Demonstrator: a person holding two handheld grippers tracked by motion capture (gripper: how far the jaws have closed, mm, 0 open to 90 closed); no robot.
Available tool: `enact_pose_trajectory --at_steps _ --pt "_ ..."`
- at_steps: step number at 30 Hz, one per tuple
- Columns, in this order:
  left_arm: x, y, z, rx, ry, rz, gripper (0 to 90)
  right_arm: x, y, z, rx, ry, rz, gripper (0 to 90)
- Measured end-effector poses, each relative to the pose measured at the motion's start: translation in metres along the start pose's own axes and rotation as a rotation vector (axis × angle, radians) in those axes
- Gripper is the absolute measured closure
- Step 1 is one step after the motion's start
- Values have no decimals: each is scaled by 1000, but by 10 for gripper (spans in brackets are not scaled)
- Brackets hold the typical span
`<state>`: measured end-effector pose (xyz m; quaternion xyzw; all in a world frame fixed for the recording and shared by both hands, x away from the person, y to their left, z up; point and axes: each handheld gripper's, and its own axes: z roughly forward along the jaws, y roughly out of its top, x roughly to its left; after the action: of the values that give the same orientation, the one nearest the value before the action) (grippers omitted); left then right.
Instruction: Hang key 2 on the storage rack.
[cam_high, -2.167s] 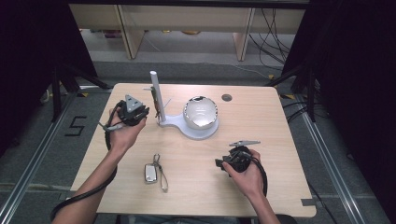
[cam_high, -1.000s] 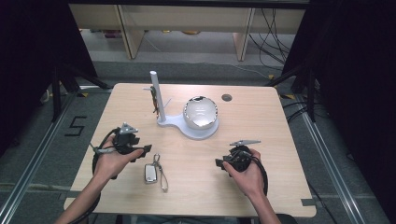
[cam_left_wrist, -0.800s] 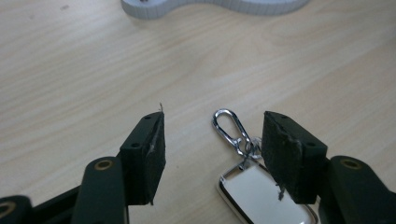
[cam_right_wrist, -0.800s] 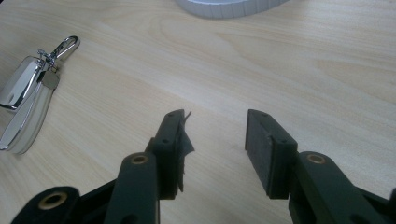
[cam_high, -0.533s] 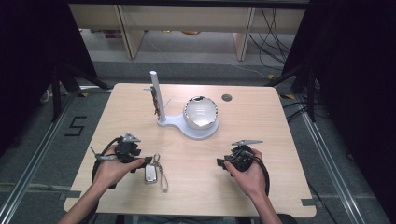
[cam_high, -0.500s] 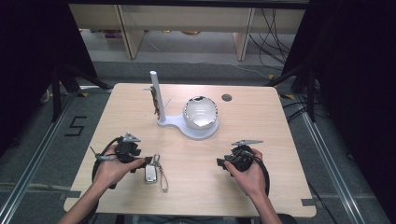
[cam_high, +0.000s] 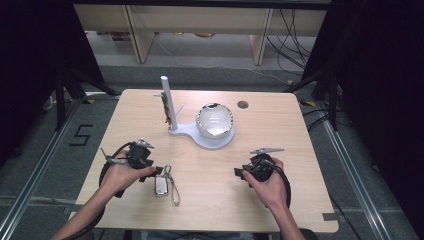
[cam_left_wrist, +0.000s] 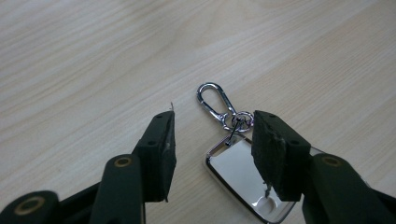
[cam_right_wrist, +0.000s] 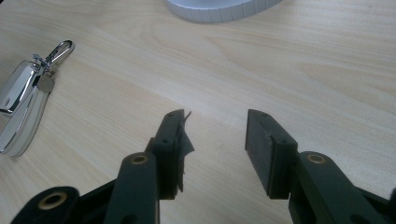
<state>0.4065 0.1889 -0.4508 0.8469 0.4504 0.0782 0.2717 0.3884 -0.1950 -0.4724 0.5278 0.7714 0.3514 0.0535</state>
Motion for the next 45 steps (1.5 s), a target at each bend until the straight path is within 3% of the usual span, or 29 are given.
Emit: enact_pose_trajectory --at_steps 1,7,8,9,10,12,13,14,18,21,23,24,27,29,31,34,36,37,41,42,43,45 --pt "2 3 1 20 -9 0 512 2 -1 0 -8 -3 40 584" --pt "6 23 13 72 -6 -30 531 2 1 -2 -10 -1 21 584" --pt "6 26 16 77 -8 -43 532 2 2 -3 26 -11 28 583" --pt "5 29 16 104 2 -34 532 6 2 -3 25 12 63 584" --pt "4 30 20 98 4 -56 535 6 2 -3 25 12 63 584" --pt "5 33 24 132 20 -50 536 6 2 -3 27 7 62 583" --pt "4 33 27 145 24 -70 537 3 2 -3 19 -8 20 584" --pt "2 33 31 150 22 -99 539 2 2 -2 19 -6 22 584" --pt "1 35 41 194 11 -145 557 3 1 -2 21 -1 32 584" --pt "2 37 48 232 17 -147 559 2 2 -3 27 -13 24 584" --pt "3 39 50 270 25 -117 564 2 2 -3 26 -11 17 584" --pt "1 39 53 258 31 -139 569 2 2 -3 27 -11 16 584" --pt "0 41 55 297 31 -121 581 4 2 -2 29 -10 31 584" --pt "-4 42 57 281 41 -137 583 4 1 -1 0 0 13 584" --pt "-6 43 57 296 34 -127 581 3 2 -2 34 -9 7 584" --pt "-5 44 60 322 14 -74 586 4 1 -1 4 -5 16 584" --pt "-5 44 61 335 20 -65 595 3 2 -3 26 -9 14 585" --pt "-5 44 61 334 49 -50 600 3 2 -3 32 -13 13 584" --pt "-6 43 63 340 23 -55 621 3 2 -3 33 -12 14 584" --pt "-6 42 63 332 24 -57 625 3 2 -3 25 -5 17 584" --pt "-5 43 62 354 50 -42 629 3 2 -3 23 -4 13 584" --pt "-4 43 61 374 49 -35 634 4 1 -2 2 -2 16 584"
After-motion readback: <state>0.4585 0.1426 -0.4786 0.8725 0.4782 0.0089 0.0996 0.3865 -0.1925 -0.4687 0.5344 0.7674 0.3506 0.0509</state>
